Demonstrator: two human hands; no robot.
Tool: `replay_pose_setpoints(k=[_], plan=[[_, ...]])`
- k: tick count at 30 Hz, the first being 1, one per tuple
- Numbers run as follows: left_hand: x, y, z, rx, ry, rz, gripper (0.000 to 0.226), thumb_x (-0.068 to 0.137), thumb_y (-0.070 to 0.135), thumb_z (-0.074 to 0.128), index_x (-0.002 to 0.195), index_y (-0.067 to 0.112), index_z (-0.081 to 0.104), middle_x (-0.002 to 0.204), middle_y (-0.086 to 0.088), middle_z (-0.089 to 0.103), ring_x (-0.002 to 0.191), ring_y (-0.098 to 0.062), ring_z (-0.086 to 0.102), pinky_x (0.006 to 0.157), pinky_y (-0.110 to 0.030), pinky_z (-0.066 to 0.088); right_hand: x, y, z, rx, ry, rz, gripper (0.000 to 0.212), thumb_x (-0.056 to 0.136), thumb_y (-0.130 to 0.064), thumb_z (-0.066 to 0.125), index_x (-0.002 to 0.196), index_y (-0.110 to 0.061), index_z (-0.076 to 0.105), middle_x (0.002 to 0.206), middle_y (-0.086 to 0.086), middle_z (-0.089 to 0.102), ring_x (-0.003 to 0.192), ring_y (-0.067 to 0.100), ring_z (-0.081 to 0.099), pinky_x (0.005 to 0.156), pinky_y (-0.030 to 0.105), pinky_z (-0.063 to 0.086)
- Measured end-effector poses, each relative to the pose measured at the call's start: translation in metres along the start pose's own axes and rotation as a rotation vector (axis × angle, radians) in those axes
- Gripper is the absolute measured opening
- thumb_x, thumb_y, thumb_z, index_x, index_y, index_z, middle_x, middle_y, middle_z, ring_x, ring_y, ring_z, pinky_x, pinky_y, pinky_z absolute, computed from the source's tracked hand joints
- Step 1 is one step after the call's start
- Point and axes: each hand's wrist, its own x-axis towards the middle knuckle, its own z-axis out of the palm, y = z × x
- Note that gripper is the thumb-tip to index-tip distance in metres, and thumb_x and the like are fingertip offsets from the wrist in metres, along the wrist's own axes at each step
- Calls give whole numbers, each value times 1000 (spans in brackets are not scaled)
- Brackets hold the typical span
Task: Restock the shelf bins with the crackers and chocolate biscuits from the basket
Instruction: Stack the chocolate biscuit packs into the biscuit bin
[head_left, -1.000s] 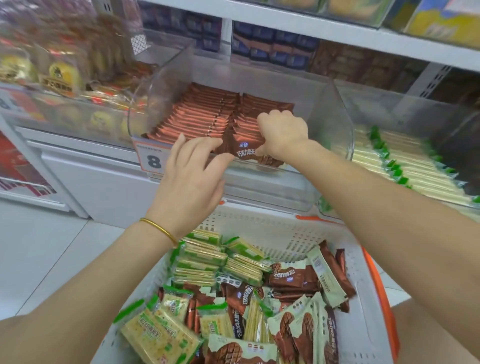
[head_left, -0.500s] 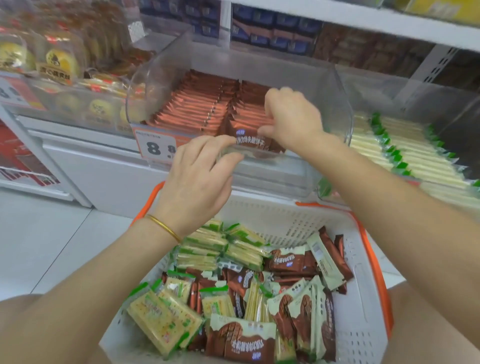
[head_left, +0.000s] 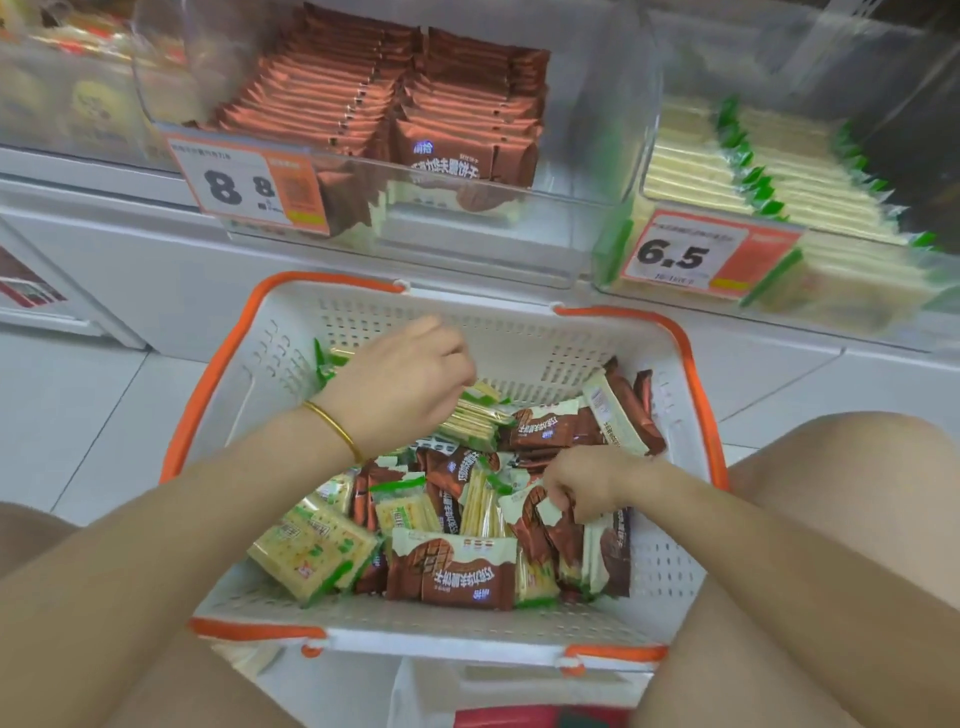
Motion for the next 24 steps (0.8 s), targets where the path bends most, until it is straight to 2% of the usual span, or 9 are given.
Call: replay_pose_setpoints(k=[2, 7, 8, 10, 12, 15, 17, 20, 24], plan=[[-3, 1, 2, -10, -18, -17, 18, 83, 15, 54, 87, 11, 71, 87, -3, 64, 85, -24, 57, 64, -38, 54, 3, -4, 5, -134, 33, -26, 17, 80, -14, 68, 87, -19, 53, 95, -3, 53, 84, 18, 50, 59, 30, 38], [-5, 0, 3, -15, -37, -38, 12, 82, 13, 62, 89, 13, 71, 89, -1, 65, 85, -23, 57, 65, -34, 52, 6, -9, 7, -268, 196, -69, 45, 81, -27, 72, 117, -16, 49, 116, 4, 49, 109, 24, 47, 82, 36, 41], [-6, 1, 3, -17, -40, -47, 12, 82, 13, 62, 90, 13, 71, 90, -1, 65, 87, -22, 57, 66, -35, 52, 7, -10, 7, -310, 185, -87, 41, 82, -27, 70, 116, -16, 51, 117, 4, 50, 110, 24, 46, 82, 36, 40], [-6, 2, 2, -27, -55, -65, 14, 85, 14, 61, 94, 13, 71, 94, -1, 65, 91, -22, 56, 73, -37, 52, 9, -11, 8, -335, 165, -138, 20, 85, -26, 66, 98, -18, 54, 109, 4, 53, 106, 24, 46, 77, 34, 37], [-6, 3, 2, -77, -119, -136, 18, 89, 19, 57, 103, 16, 68, 103, 1, 62, 102, -20, 51, 86, -39, 48, 6, -8, 2, -229, 209, -174, 19, 85, -24, 65, 80, -19, 47, 92, 0, 53, 95, 22, 50, 74, 34, 42], [-3, 3, 2, -217, -365, -336, 30, 92, 30, 55, 121, 23, 57, 122, 4, 54, 118, -14, 43, 103, -33, 36, -12, -5, -27, 323, 382, -179, 27, 87, -21, 65, 72, -27, 43, 78, -1, 58, 74, 15, 58, 69, 35, 52], [0, 1, 0, -386, -516, -471, 46, 89, 32, 60, 133, 22, 48, 132, 2, 50, 122, -13, 44, 105, -31, 37, -29, -8, -49, 687, 577, -157, 20, 90, -17, 63, 78, -22, 48, 82, 4, 64, 73, 13, 61, 64, 25, 50], [1, -5, -7, -744, -693, -661, 67, 81, 39, 71, 136, 14, 43, 134, -1, 51, 120, -15, 52, 105, -33, 41, -46, -21, -66, 1388, 717, -242, 10, 93, -8, 56, 87, -12, 49, 79, 4, 69, 71, 16, 69, 60, 29, 56], [4, -2, -17, -939, -537, -692, 27, 83, 23, 71, 105, 15, 59, 107, -3, 69, 99, -16, 66, 90, -30, 53, -57, -43, -73, 1923, 708, -319, 13, 93, 3, 50, 93, -8, 44, 92, 14, 66, 75, 22, 69, 63, 38, 60]])
